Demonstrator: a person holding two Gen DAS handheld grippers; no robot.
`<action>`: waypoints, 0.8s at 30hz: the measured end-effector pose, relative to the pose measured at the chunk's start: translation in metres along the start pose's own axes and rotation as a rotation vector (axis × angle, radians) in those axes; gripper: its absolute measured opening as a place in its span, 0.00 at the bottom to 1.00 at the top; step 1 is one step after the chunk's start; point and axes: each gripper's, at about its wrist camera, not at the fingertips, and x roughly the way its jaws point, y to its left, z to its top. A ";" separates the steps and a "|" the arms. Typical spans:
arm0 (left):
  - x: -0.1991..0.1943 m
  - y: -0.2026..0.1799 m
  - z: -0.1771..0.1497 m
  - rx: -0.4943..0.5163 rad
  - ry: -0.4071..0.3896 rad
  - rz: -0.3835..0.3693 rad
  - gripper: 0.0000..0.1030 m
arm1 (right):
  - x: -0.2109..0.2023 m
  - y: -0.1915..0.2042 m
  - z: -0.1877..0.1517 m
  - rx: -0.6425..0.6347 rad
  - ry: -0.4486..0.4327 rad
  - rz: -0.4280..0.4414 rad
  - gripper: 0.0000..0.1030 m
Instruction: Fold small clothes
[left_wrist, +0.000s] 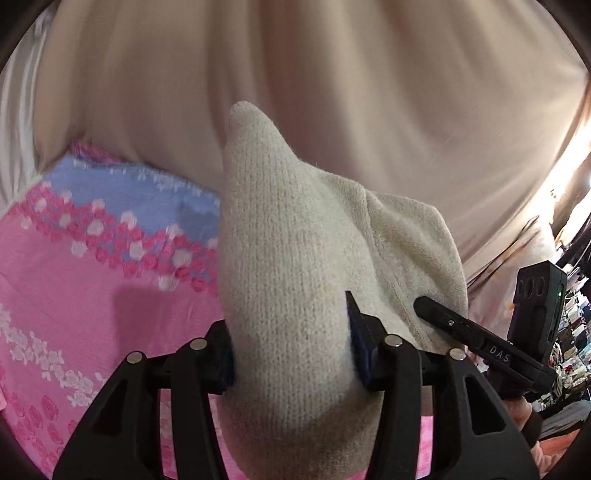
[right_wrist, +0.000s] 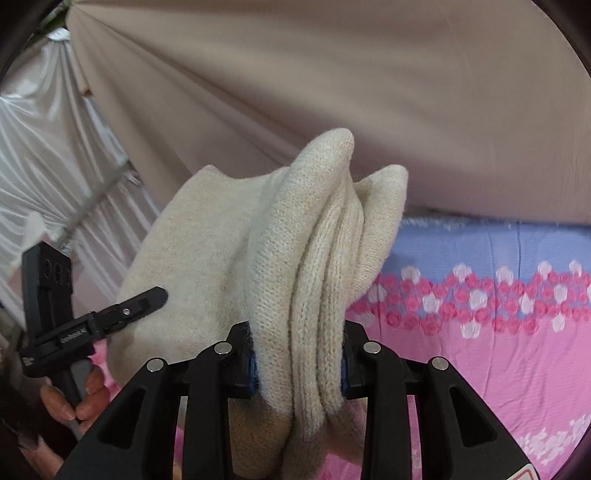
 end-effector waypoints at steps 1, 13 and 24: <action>0.023 0.022 -0.011 -0.026 0.023 0.023 0.53 | 0.027 -0.012 -0.014 0.027 0.048 -0.030 0.37; 0.081 0.066 -0.070 0.049 0.167 0.225 0.67 | 0.082 -0.066 -0.069 0.176 0.170 -0.255 0.58; 0.120 0.052 -0.085 0.159 0.271 0.333 0.69 | 0.127 -0.031 -0.081 0.025 0.271 -0.328 0.00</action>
